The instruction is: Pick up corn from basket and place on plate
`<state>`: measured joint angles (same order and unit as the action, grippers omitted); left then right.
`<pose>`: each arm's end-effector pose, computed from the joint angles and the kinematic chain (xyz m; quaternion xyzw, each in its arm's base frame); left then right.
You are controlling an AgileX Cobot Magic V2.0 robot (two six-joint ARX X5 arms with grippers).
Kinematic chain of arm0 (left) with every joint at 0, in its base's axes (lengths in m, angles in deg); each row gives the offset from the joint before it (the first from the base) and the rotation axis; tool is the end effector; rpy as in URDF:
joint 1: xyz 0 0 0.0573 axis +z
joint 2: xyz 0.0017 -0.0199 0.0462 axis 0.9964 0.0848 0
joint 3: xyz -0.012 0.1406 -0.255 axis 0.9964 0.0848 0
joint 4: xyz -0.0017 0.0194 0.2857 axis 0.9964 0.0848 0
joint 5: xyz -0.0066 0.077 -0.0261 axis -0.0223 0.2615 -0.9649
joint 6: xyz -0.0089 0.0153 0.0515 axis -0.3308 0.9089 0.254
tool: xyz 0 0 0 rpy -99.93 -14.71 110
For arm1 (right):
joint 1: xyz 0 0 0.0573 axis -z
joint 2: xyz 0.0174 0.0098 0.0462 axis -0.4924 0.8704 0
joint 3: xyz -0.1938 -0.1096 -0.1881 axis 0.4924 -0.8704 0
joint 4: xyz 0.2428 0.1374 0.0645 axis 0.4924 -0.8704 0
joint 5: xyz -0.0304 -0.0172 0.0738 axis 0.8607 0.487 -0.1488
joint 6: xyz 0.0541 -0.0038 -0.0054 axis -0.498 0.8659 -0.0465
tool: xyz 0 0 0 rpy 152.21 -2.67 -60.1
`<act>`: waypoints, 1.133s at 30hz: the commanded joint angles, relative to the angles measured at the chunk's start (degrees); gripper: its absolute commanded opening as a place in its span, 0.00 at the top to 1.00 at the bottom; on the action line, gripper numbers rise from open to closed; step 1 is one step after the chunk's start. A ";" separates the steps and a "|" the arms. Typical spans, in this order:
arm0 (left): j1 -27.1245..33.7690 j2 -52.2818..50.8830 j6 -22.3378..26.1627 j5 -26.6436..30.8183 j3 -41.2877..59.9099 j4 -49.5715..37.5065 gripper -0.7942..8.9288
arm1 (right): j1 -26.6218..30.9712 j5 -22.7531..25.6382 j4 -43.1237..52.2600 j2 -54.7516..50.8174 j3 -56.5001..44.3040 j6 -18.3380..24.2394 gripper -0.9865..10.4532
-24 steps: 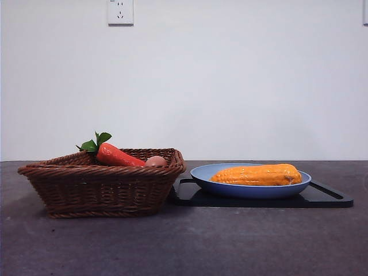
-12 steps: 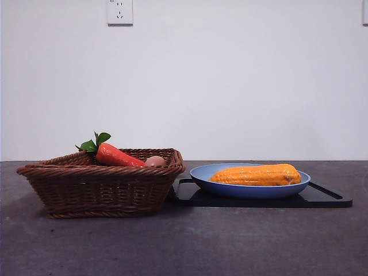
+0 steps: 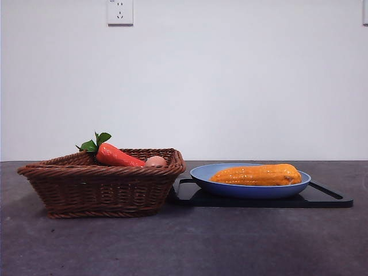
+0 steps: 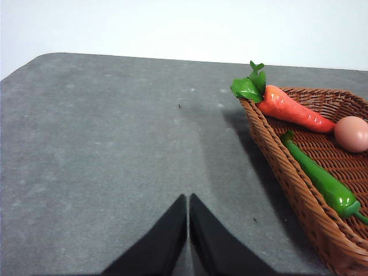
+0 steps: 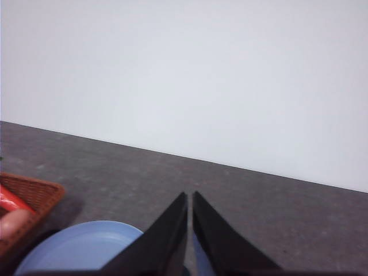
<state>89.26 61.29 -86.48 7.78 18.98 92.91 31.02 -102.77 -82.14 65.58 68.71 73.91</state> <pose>0.1032 0.0037 0.1580 -0.0286 0.0734 -0.0221 0.9967 0.1285 0.0046 0.3122 -0.0302 -0.0243 0.1208 0.9919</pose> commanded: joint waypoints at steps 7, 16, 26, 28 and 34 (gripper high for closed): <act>0.15 0.00 -0.13 0.02 1.57 0.33 0.91 | -0.11 2.32 6.36 -13.70 -19.61 -1.01 0.91; 0.15 0.00 -0.13 0.02 1.57 0.33 0.91 | -0.31 2.47 6.21 -23.04 -28.22 -1.64 0.91; 0.15 0.00 -0.13 0.02 1.57 0.33 0.91 | -0.31 2.51 -3.61 -25.18 -28.87 -1.64 0.91; 0.15 0.00 -0.13 0.02 1.57 0.33 0.91 | -0.31 2.51 -5.84 -25.18 -28.87 -1.60 0.91; 0.15 0.00 -0.13 0.02 1.57 0.33 0.91 | -0.31 2.91 -7.69 -25.18 -28.87 -1.60 0.91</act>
<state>89.26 61.29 -86.48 7.80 18.98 92.91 30.74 -100.10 -89.44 40.45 40.17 73.04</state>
